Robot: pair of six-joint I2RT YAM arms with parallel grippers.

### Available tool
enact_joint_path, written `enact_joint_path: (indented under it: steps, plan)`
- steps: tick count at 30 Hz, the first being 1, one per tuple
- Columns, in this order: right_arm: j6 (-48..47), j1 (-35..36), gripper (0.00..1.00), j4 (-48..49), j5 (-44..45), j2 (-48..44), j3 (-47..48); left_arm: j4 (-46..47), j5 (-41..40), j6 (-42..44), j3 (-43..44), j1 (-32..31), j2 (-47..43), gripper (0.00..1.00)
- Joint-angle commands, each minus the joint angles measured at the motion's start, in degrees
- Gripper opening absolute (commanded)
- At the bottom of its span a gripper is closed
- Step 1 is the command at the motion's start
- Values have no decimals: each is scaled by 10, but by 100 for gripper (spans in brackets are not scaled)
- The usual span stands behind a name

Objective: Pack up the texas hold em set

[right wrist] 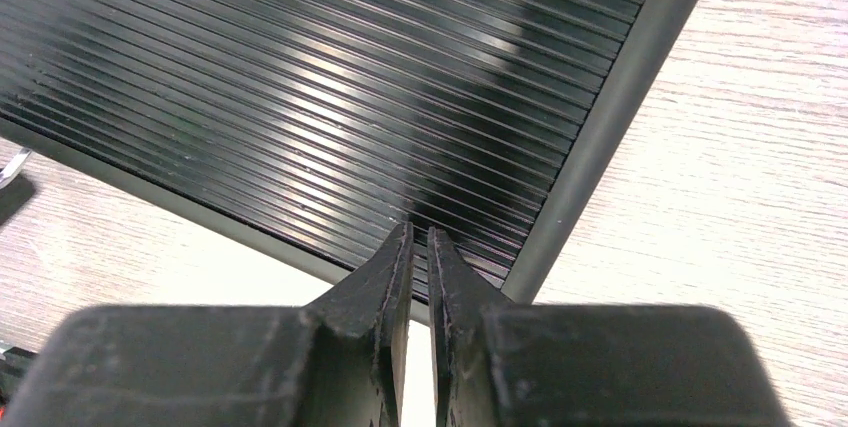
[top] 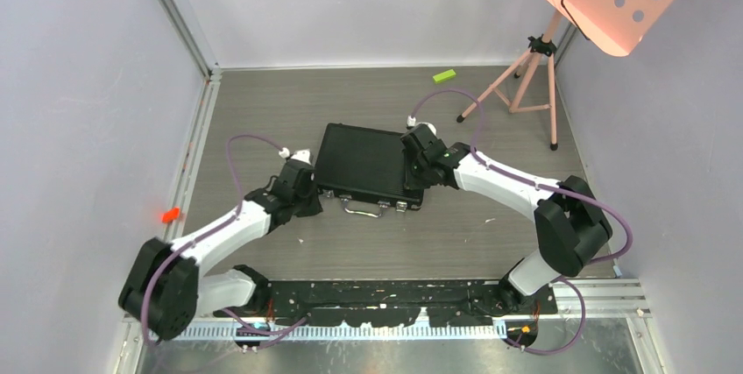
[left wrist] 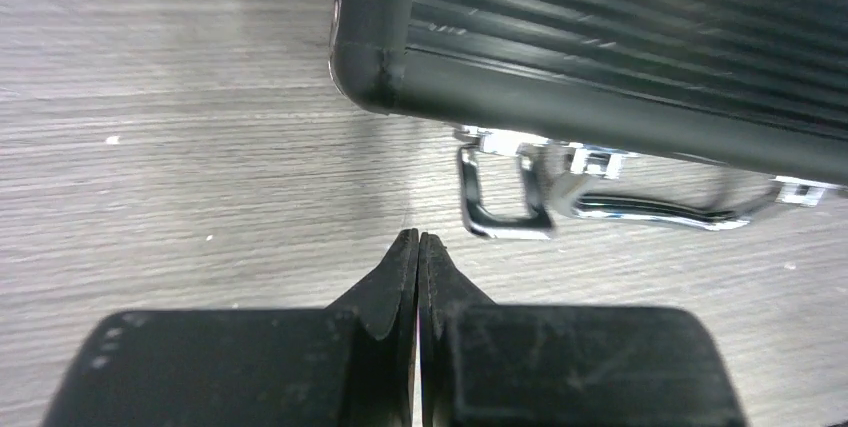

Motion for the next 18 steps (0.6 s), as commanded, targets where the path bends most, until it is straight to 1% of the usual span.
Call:
enact_joint_path:
  steps: [1,3,5,9,13,18]
  plan:
    - [0,4,17,-47,7,-8,-16,-90,-36,13,65,2,-106,0]
    - [0,3,17,-46,5,-5,-12,-105,-31,18,93,2,-133,0]
    - [-2,3,17,-46,5,-3,-9,-116,-21,24,124,2,-135,0]
    - [-1,3,17,-44,0,4,-3,-115,-4,38,158,2,-86,0]
    - [2,4,17,-41,-7,7,-2,-85,12,43,153,2,-31,0]
    - [2,4,17,-41,-5,3,-4,-48,25,38,120,2,4,0]
